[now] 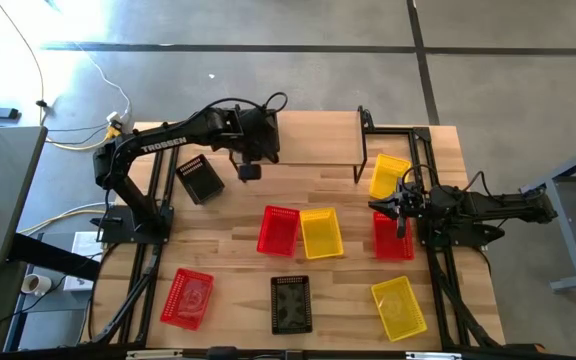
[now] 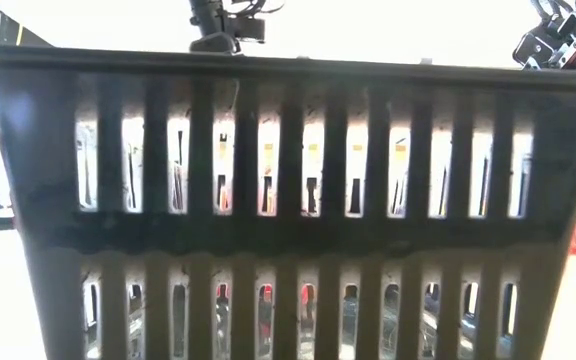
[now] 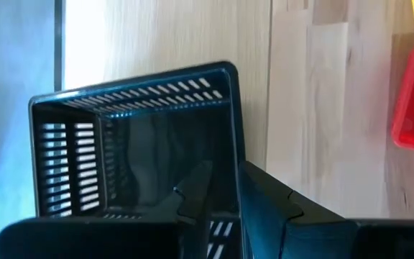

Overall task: Stack baskets on shelf by color
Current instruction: Put the middle left black basket on the shelf

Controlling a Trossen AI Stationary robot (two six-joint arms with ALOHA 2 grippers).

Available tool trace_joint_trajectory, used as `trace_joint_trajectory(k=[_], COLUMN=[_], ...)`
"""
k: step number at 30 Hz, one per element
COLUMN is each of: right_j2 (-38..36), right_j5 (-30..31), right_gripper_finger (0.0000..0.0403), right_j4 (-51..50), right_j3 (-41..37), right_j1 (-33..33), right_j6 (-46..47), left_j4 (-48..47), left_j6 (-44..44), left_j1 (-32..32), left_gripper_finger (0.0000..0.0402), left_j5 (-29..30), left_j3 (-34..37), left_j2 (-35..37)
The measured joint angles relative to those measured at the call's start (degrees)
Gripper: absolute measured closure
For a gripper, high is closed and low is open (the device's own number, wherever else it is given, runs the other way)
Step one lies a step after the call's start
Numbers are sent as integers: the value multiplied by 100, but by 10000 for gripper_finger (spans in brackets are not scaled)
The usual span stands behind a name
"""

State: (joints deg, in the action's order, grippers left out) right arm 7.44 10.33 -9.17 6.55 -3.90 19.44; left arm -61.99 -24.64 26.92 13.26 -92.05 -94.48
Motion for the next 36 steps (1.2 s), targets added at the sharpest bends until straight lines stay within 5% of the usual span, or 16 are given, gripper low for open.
trace_joint_trajectory(k=[36], right_j2=[0], right_j5=[0], right_gripper_finger=[402], right_j4=[-1], right_j3=[0], right_j1=[-1], right_j6=[-1], left_j4=[-453], left_j6=[149], left_j1=[59], left_gripper_finger=[341], left_j5=[214], left_j3=[-11], left_j2=[9])
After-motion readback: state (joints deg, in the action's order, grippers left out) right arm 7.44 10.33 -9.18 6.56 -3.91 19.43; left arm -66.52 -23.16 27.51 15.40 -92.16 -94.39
